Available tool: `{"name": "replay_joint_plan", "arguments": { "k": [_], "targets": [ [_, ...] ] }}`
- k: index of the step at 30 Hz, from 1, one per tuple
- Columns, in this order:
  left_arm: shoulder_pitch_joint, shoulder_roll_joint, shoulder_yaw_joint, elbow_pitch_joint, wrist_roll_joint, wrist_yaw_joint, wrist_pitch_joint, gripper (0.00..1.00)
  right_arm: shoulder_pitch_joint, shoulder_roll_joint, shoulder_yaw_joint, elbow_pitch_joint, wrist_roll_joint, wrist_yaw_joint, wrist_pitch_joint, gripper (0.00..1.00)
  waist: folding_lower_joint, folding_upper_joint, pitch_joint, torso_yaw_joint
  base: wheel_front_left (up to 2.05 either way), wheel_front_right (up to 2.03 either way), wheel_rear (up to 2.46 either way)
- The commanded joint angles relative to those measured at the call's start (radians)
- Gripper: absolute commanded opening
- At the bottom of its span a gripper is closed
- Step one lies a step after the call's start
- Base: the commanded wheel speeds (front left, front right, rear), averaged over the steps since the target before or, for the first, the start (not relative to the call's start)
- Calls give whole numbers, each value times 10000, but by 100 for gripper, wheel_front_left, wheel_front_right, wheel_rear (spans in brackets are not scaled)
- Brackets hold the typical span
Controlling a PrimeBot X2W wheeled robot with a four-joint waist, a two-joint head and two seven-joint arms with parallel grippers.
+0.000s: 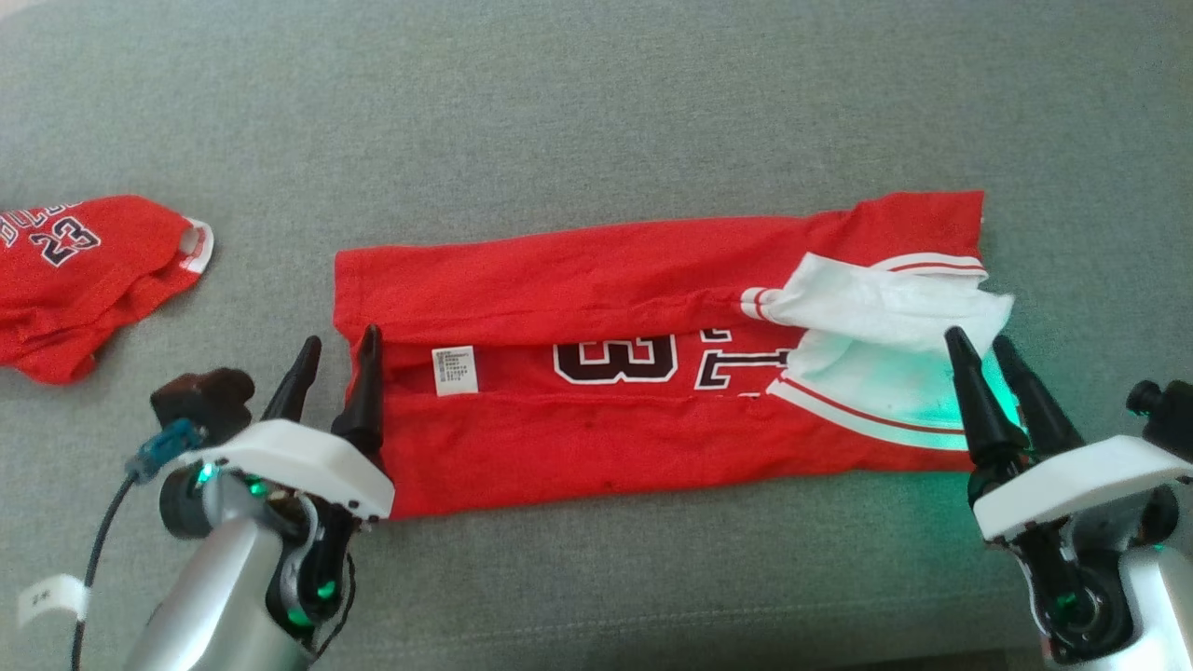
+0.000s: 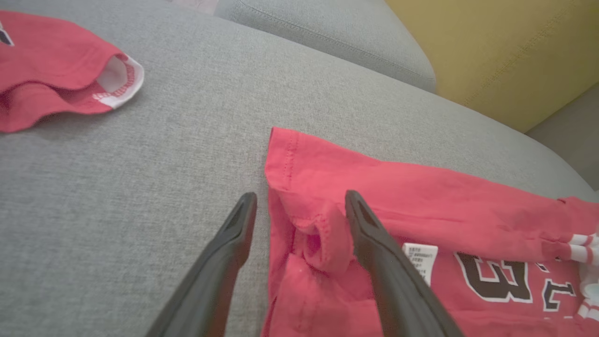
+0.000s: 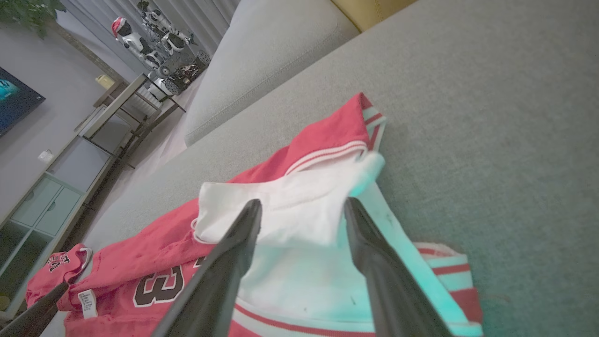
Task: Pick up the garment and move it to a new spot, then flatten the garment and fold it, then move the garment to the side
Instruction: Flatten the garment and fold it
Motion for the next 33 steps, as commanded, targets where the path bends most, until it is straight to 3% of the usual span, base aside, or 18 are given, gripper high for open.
{"name": "replay_joint_plan", "arguments": {
  "k": [1, 11, 18, 33],
  "targets": [
    [-30, 281, 390, -359, 51, 61, -131, 100, 78, -41, 138, -458, -150, -7, -72, 100, 1, -1, -42, -4, 0, 0, 0],
    [423, 293, 557, -1311, 1071, 719, -906, 100, -16, 83, -104, -1553, -2583, -7, -1024, 100, 1, -1, -495, 12, 0, 0, 0],
    [726, 283, 606, -2178, 1879, 952, -985, 100, -58, 211, -64, -1750, -4088, -7, -1345, 100, 1, -1, -933, 105, 0, 0, 0],
    [1800, 616, 228, -2741, 2604, 1493, -887, 100, 529, 375, 379, -1618, -4927, -7, -1383, 100, 1, -1, -1465, 169, 0, 0, 0]
  ]
}}
